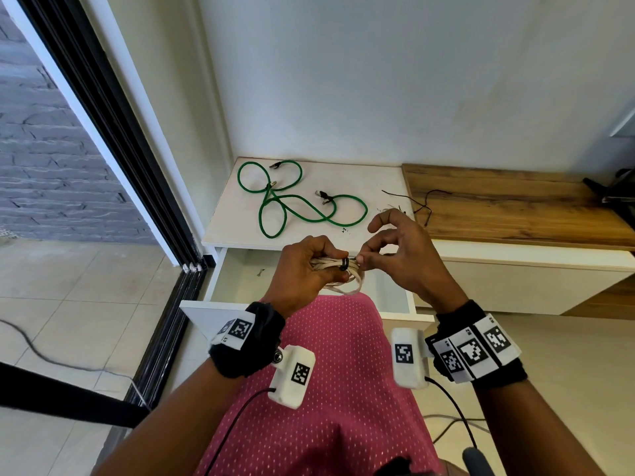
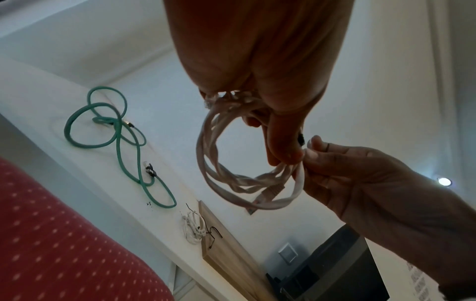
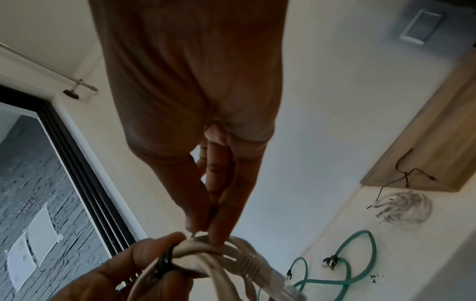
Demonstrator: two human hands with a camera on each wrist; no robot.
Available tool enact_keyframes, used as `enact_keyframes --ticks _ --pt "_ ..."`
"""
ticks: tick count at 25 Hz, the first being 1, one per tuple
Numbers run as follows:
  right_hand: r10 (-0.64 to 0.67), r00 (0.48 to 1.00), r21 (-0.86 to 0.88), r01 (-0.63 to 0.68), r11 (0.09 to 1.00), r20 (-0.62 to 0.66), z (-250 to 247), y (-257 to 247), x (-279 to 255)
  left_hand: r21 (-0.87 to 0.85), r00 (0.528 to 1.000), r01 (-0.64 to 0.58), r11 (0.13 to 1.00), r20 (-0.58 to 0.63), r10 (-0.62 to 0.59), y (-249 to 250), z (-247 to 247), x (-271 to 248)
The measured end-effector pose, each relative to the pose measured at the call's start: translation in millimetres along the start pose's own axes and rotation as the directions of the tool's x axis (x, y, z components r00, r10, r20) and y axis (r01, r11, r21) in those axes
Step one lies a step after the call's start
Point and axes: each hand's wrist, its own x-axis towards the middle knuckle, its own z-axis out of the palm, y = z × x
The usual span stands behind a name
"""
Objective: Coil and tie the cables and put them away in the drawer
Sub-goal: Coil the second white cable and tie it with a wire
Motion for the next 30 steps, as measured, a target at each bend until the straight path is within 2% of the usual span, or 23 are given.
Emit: enact_keyframes --ticks 2,10,18,24,30 --pt "-0.015 1.000 -0.022 0.015 1.000 0.016 -2 0 0 0.038 1.000 -0.007 0.999 -0.010 0.007 2 0 1" --pt "-0.006 1.000 0.081 0.004 0.997 0.024 -5 4 0 0.047 1.000 -0.008 0.999 -0.024 0.009 8 1 2" --pt "-0.002 1.000 0.021 0.002 1.000 -0.006 -1 1 0 0.081 1.000 -0.013 0.997 -0.011 0.014 8 0 2" --pt "-0.056 0.997 0.005 0.057 0.998 -0.053 1 0 -3 0.080 0.999 -0.029 0.996 -0.022 0.031 7 2 4" --pt "-0.169 0.973 -0.106 0.153 0.982 -0.160 13 3 -7 0.128 0.997 -0.057 0.990 -0.035 0.062 9 5 5"
